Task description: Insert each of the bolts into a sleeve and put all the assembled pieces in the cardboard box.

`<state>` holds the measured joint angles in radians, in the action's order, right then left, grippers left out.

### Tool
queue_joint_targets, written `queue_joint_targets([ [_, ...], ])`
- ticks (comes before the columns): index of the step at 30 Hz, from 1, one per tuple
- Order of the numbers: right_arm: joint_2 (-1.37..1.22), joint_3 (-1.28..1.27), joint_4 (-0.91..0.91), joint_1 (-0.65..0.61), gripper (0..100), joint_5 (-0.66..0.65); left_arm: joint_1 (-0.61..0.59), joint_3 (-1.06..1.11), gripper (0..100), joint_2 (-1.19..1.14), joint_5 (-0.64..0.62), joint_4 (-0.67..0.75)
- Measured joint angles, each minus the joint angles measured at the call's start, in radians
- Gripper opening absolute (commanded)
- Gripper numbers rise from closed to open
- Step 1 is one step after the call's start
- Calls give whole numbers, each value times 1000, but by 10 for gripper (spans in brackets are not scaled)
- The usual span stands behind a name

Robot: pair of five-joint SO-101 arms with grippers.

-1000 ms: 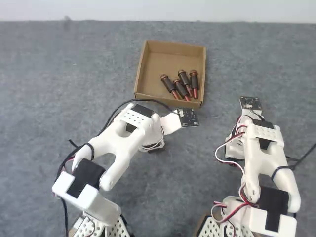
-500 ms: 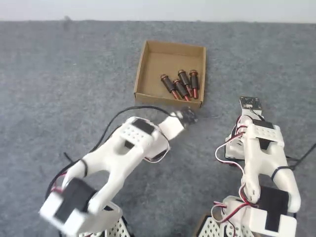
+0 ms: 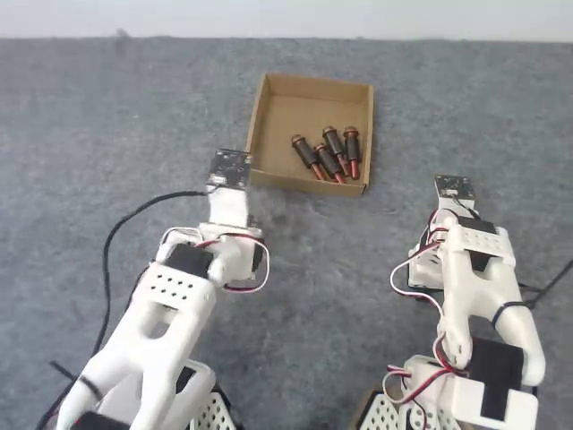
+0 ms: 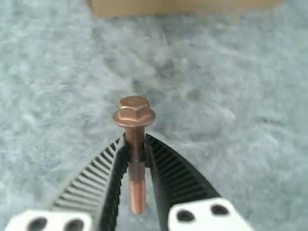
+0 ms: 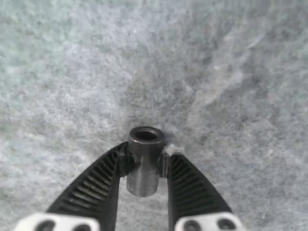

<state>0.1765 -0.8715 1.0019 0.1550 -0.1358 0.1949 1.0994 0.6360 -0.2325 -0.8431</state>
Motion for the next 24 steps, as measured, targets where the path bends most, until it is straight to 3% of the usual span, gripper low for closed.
queue_joint_targets([
  [5,0,0,0,0,6,0,-29,0,13,-21,-14,11],
  [10,0,0,0,0,6,0,-37,-66,17,-187,-14,11],
  [16,0,0,0,0,6,0,-123,-232,133,-414,-14,-2],
  [24,0,0,0,0,6,0,-146,-319,112,-528,-14,-48],
])
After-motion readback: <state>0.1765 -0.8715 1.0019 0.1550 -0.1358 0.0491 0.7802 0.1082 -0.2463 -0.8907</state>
